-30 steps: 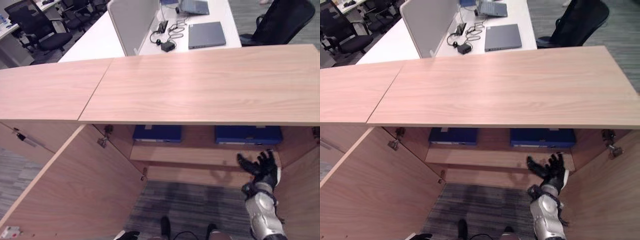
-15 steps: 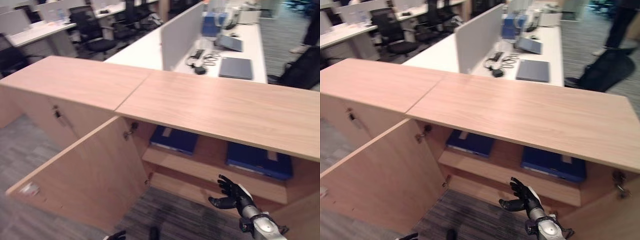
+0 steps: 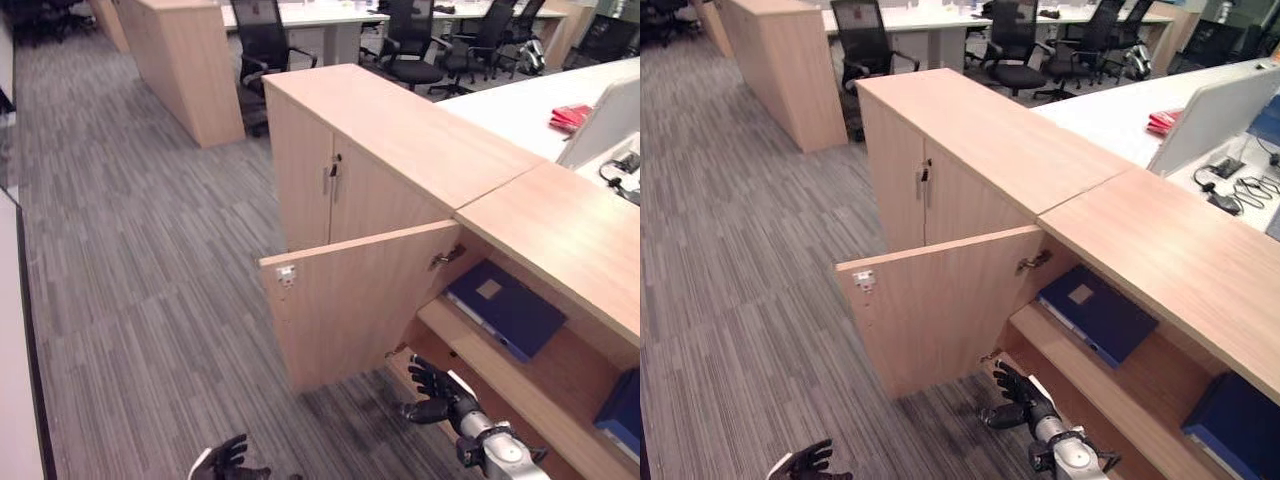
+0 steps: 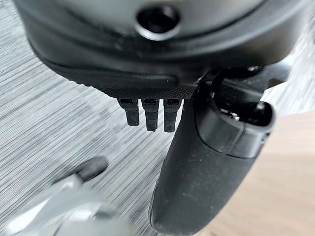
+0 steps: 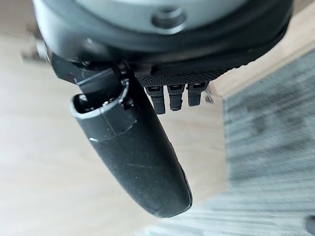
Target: Put the empty folder in the office cabinet
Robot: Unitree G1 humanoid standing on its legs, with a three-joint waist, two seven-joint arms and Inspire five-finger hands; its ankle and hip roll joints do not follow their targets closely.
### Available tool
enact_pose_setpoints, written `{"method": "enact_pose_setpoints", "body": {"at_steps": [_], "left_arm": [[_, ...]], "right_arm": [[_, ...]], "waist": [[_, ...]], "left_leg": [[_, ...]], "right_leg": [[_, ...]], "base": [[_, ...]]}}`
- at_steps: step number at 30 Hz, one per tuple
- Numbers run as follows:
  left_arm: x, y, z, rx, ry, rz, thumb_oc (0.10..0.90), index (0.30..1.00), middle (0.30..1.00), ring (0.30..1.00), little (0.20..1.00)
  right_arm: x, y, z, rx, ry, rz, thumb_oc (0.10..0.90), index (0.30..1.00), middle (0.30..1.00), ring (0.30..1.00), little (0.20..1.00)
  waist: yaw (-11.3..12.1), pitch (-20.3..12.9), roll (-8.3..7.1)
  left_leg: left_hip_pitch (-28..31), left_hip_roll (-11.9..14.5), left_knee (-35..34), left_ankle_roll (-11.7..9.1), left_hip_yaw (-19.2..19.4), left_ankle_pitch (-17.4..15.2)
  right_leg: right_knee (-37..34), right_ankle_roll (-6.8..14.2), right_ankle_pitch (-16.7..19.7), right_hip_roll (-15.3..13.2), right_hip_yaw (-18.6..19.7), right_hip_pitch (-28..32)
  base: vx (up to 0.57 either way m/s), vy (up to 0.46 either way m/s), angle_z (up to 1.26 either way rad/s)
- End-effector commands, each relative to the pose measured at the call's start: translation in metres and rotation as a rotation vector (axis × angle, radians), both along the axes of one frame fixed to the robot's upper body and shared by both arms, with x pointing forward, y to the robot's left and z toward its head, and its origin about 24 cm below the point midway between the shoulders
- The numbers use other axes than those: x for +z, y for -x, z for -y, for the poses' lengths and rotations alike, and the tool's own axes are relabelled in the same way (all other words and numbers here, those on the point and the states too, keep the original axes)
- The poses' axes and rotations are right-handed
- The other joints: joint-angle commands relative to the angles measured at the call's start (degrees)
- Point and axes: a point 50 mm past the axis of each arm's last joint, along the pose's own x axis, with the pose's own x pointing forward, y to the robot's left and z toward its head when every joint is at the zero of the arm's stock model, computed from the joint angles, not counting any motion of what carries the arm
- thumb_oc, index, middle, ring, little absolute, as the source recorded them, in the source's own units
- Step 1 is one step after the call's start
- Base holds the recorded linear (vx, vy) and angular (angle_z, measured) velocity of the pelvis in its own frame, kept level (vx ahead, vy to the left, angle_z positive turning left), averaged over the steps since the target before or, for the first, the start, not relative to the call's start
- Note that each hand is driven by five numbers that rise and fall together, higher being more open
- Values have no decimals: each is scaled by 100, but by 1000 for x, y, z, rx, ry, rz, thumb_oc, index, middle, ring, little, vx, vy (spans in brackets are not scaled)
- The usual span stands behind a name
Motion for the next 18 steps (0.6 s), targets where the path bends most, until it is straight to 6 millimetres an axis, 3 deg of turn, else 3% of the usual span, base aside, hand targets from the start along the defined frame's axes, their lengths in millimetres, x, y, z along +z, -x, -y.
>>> {"method": "enact_pose_setpoints", "body": {"at_steps": [1,2,4,5,8,18], "left_arm": [[21,-53,11,-53,28,213,800,900,900,900,900],[27,-62,10,-75,17,246,800,900,900,900,900],[35,-76,11,-68,14,298,800,900,900,900,900],[39,-82,13,-92,15,320,800,900,900,900,900],[44,-88,15,-124,13,343,800,900,900,900,900],[65,-105,24,-121,78,482,800,900,900,900,900]], "right_arm": [[28,-32,11,24,56,167,800,900,900,900,900],[27,-32,10,14,51,165,800,900,900,900,900],[25,-31,10,-16,36,161,800,900,900,900,900],[25,-29,13,-37,27,159,800,900,900,900,900],[18,-18,16,-51,23,121,800,900,900,900,900],[4,5,26,-41,74,31,800,900,900,900,900]], "waist": [[5,68,254],[-79,112,262],[-223,130,264],[-240,123,250],[-181,-17,185],[-194,-219,229]], "left_leg": [[252,339,19,-477,-612,-396],[218,340,-31,-472,-830,-392],[168,352,-41,-517,-1117,-353],[112,333,-41,-530,-1238,-319],[16,286,-41,-526,-1436,-331],[226,368,-41,-677,-1562,-249]], "right_leg": [[361,293,-276,125,-59,-234],[498,362,-292,324,577,-472],[24,278,-728,987,1599,-623],[-253,296,-776,1155,1891,-557],[-662,68,-844,1189,1816,-229],[-1221,-44,-859,1294,1479,413]], "base": [[-27,46,20],[-26,12,30],[-5,4,81],[24,-18,92],[39,-49,55],[21,-50,17]]}}
